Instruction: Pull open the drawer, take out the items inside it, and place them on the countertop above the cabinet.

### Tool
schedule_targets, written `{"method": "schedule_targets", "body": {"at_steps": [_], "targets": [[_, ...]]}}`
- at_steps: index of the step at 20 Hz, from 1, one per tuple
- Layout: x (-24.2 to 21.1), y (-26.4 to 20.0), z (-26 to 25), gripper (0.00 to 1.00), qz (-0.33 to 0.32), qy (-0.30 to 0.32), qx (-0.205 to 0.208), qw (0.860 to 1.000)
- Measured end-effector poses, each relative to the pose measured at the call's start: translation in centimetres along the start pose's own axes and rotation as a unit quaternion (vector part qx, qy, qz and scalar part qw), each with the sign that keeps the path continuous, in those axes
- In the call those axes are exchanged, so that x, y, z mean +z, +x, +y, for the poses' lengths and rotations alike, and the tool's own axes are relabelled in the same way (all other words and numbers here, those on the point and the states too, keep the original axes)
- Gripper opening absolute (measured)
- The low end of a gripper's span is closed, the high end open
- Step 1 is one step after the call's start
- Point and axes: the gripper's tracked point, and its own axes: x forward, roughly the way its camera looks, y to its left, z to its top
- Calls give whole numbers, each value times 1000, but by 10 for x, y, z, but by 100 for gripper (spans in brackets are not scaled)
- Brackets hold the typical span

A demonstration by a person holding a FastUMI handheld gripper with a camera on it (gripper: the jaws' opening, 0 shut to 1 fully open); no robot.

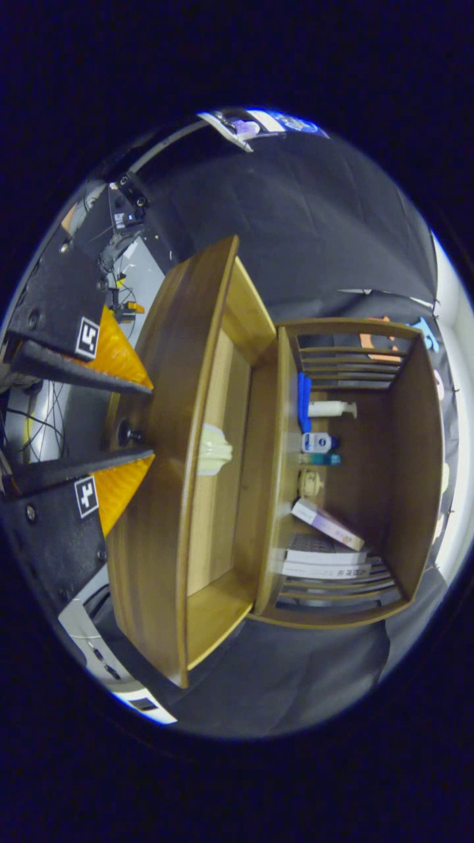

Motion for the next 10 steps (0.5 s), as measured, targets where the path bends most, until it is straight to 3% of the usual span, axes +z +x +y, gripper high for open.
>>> {"method": "schedule_targets", "body": {"at_steps": [3,10], "targets": [[30,-7,3,79,-8,-3,11,1000],[51,45,-26,80,66,10,-11,998]]}}
